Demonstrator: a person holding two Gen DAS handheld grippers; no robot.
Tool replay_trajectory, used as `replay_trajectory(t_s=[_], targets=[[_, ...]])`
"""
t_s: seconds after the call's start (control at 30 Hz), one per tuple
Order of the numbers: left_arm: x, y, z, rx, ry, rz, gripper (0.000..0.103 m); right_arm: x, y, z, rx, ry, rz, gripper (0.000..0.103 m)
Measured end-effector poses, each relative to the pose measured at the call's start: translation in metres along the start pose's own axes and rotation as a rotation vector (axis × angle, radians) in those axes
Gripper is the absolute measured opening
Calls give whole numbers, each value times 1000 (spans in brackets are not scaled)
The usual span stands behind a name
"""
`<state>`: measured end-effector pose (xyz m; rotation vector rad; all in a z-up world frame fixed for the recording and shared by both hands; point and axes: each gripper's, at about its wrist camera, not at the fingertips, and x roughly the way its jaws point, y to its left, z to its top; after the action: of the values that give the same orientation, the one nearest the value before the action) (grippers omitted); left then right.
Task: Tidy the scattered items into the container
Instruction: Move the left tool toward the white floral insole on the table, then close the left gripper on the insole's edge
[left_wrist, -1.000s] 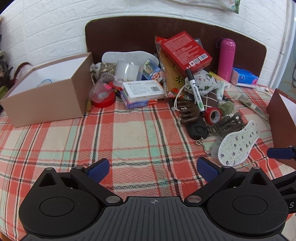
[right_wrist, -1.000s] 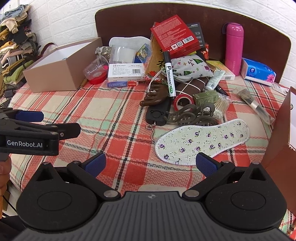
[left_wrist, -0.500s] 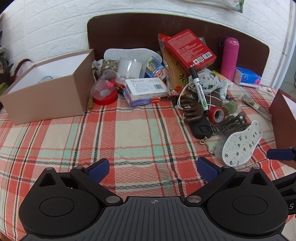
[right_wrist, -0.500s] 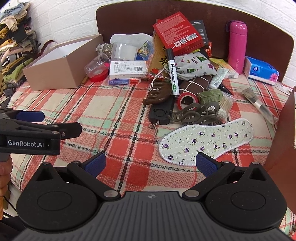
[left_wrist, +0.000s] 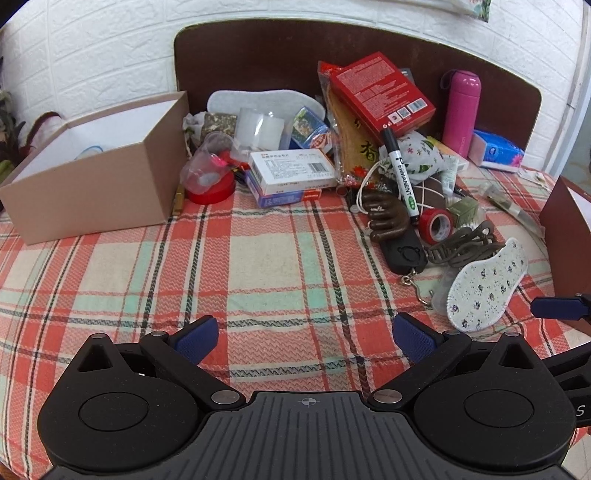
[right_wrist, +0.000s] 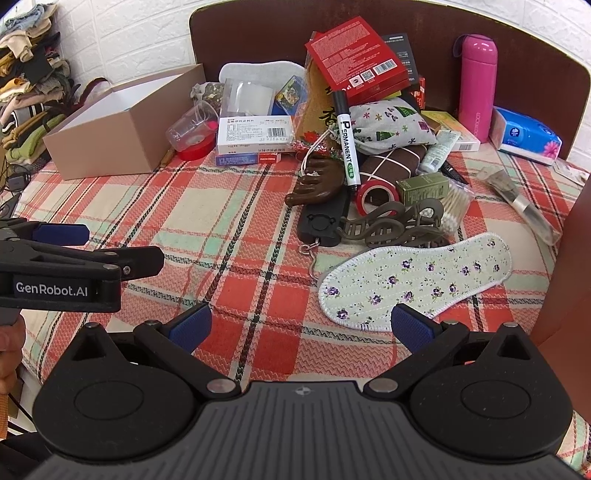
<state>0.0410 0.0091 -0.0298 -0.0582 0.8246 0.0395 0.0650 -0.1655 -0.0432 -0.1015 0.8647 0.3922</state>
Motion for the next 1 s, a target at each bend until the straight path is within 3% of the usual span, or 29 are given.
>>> replay_trajectory(t_s=[0.77, 1.0], targets=[[25, -5, 4, 18, 31, 15, 103, 24, -12, 2, 24, 45, 28, 103], [50, -10, 3, 24, 87, -31, 103, 38, -38, -5, 80, 57, 16, 103]])
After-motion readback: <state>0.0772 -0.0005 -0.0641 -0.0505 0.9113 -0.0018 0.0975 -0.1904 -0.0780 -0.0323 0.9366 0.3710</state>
